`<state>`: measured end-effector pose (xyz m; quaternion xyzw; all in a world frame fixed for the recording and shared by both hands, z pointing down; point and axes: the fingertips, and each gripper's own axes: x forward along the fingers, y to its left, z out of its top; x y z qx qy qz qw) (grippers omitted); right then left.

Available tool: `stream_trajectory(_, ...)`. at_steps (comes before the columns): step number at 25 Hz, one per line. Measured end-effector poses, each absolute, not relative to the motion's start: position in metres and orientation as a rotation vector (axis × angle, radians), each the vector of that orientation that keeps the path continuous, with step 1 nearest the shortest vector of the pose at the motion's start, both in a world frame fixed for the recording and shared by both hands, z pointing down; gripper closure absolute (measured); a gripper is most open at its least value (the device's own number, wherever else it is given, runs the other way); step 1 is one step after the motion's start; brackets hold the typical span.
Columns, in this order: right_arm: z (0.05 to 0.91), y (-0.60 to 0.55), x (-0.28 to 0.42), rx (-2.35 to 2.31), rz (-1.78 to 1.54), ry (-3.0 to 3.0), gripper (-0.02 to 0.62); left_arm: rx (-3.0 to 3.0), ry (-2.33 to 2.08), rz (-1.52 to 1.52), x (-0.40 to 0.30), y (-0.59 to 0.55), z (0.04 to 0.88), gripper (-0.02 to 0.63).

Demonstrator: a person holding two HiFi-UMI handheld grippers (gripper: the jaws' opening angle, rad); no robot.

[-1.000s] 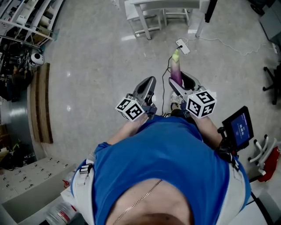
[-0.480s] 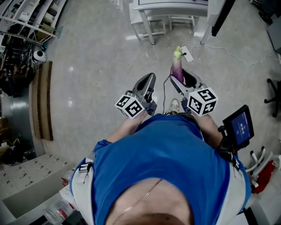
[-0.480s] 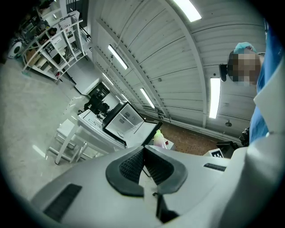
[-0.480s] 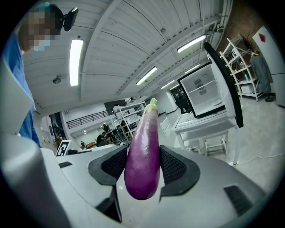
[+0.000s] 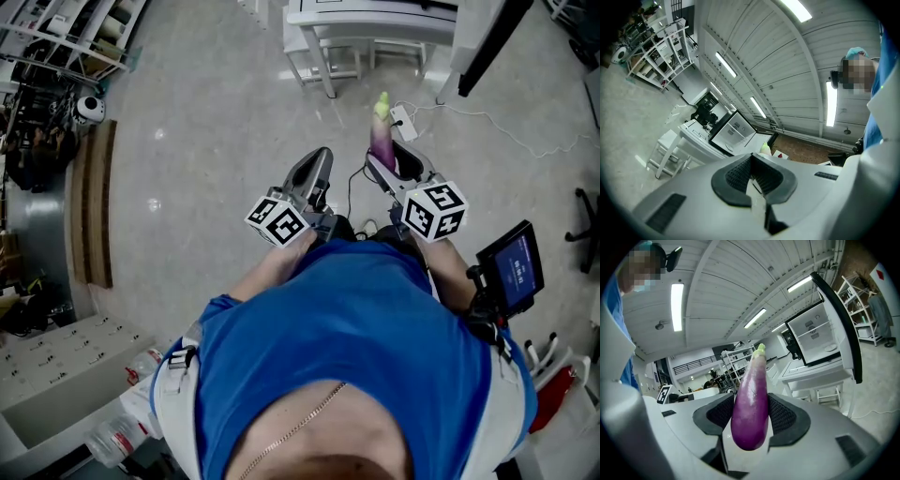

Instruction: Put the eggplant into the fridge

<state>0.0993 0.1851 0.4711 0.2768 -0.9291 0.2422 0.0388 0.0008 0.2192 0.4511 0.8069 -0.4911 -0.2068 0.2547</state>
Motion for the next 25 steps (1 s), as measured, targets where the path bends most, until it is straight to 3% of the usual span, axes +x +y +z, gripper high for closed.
stream_trajectory(14, 0.470, 0.110, 0.109, 0.990, 0.745, -2.811, 0.364, 2.227, -1.273, -0.518, 0.002, 0.145, 0.445, 0.597)
stream_trajectory(25, 0.466, 0.010, 0.071, 1.209, 0.714, -2.739, 0.364, 2.286, -1.101, -0.523, -0.045, 0.036, 0.440, 0.597)
